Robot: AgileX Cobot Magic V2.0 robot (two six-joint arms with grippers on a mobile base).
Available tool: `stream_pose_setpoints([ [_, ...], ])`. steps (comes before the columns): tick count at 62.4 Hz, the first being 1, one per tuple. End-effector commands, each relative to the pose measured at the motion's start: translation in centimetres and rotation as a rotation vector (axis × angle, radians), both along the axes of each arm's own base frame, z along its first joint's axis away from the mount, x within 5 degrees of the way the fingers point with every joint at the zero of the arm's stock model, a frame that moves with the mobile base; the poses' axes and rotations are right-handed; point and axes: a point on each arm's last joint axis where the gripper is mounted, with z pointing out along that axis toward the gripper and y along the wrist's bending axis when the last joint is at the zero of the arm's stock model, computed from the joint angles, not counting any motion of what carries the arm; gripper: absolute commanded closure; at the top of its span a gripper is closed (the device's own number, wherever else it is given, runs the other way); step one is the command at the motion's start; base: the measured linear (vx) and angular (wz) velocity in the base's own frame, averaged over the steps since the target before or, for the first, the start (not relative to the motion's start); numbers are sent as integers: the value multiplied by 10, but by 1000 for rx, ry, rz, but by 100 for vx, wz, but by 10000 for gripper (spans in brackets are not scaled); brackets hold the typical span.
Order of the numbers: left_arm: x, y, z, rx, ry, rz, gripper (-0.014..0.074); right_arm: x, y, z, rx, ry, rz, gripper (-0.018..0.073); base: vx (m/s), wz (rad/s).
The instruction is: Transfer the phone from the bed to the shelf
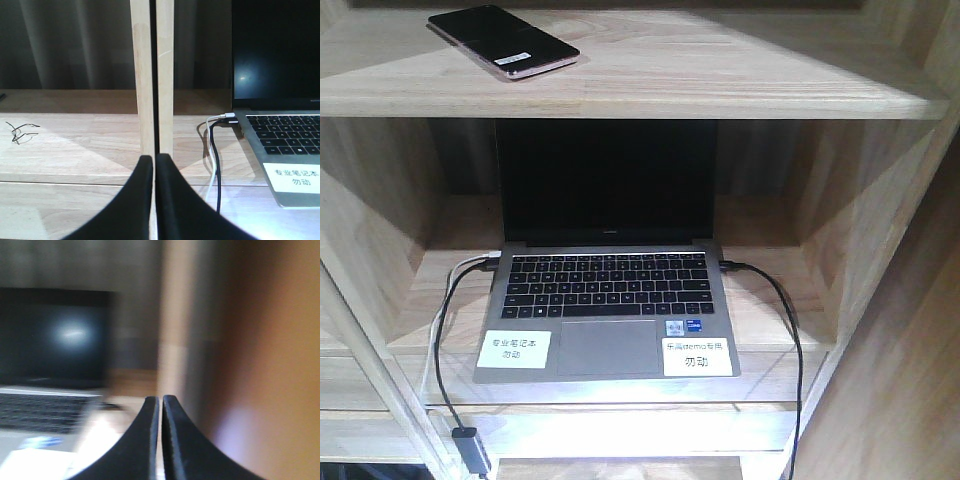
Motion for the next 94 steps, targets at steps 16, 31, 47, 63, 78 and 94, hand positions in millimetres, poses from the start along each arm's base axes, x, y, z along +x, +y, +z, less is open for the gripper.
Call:
stream_pose_setpoints([
  [16,0,0,4,-5,-71,3,595,1,-5,-42,-12,-102,-85,564,0,0],
  [31,0,0,4,-5,-71,3,595,2,-5,-45,-27,-127,-80,564,0,0],
  [47,0,0,4,-5,-71,3,595,2,-5,-46,-27,-127,-80,564,0,0],
  [63,0,0,4,-5,-71,3,595,2,-5,-46,-28,-124,-80,564,0,0],
  [78,0,0,4,-5,-71,3,595,2,-5,-46,-28,-124,-80,564,0,0],
  [94,0,0,4,-5,-71,3,595,2,-5,-46,-28,-124,-80,564,0,0],
])
